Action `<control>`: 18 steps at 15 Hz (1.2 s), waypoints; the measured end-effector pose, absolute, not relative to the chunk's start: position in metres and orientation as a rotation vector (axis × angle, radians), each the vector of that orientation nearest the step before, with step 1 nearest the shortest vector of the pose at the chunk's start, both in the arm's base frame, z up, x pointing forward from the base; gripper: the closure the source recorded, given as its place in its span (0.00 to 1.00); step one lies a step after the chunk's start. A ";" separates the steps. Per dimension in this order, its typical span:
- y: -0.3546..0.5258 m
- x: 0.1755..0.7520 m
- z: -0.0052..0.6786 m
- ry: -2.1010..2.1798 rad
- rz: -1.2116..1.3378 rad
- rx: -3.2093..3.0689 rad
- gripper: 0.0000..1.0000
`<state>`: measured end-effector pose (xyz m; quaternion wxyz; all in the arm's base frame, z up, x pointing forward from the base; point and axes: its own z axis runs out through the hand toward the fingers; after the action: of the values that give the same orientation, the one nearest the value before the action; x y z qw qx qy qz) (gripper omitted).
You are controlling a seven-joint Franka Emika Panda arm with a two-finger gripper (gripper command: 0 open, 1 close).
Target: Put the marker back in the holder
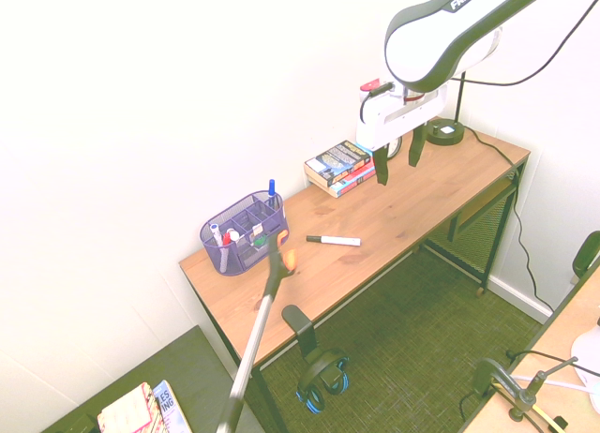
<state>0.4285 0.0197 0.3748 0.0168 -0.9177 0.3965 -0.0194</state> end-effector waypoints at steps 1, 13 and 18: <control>0.020 0.428 0.375 1.231 -0.062 -2.856 0.00; 0.069 0.436 0.301 1.061 -0.191 -2.785 0.00; 0.067 0.448 0.238 0.938 -0.226 -2.794 0.00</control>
<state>0.4477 0.0671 0.2376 0.0926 -0.9412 0.3160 -0.0762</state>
